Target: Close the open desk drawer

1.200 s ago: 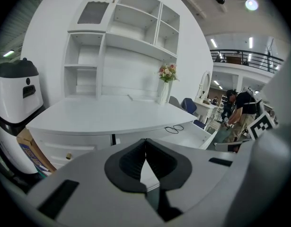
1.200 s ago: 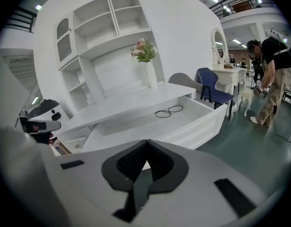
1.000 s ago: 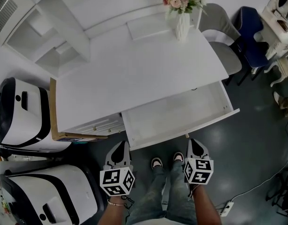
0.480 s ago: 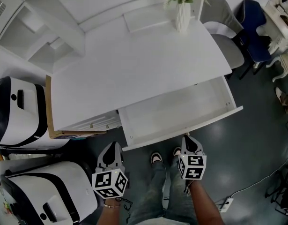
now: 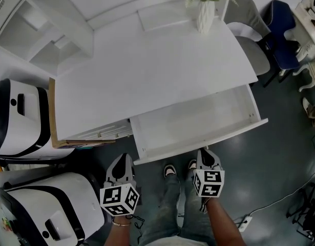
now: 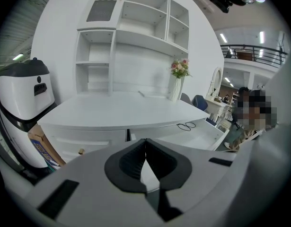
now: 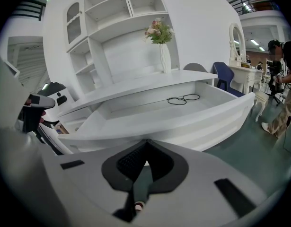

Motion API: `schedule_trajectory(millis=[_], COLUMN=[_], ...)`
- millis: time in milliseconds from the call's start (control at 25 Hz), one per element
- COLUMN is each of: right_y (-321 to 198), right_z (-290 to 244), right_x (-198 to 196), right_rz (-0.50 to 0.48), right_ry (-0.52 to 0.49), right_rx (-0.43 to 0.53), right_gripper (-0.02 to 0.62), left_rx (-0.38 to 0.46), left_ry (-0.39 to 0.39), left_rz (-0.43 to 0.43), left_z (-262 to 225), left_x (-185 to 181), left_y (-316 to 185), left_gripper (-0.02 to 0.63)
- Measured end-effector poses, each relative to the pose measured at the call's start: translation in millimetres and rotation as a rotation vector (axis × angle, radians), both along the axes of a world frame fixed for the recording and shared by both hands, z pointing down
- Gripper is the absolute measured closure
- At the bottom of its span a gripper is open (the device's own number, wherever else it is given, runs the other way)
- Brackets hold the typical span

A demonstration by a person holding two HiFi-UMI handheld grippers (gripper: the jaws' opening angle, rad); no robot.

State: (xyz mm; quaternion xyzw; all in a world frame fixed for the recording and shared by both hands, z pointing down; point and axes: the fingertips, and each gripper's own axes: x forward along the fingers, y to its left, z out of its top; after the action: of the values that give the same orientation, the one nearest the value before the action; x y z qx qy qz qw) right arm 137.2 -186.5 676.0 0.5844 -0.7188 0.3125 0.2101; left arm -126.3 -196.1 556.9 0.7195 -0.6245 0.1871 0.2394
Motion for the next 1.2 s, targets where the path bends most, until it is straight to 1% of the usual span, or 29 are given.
schedule_trajectory(millis=[320, 760, 1200], right_y=[0, -7, -27], right_z=[0, 0, 2], right_x=[0, 0, -3], right_rz=[-0.001, -0.006, -0.028], right_ry=[0.006, 0.017, 0.029], right_rx=[-0.006, -0.008, 0.001], right_gripper=[0.588, 0.588, 0.588], left_rx=[-0.014, 0.003, 0.002], left_ry=[0.010, -0.004, -0.002], left_rz=[-0.017, -0.039, -0.108], left_z=[3, -5, -8], left_x=[-5, -13, -30], left_y=[-1, 0, 11], left_gripper=[0.586, 0.586, 0.587])
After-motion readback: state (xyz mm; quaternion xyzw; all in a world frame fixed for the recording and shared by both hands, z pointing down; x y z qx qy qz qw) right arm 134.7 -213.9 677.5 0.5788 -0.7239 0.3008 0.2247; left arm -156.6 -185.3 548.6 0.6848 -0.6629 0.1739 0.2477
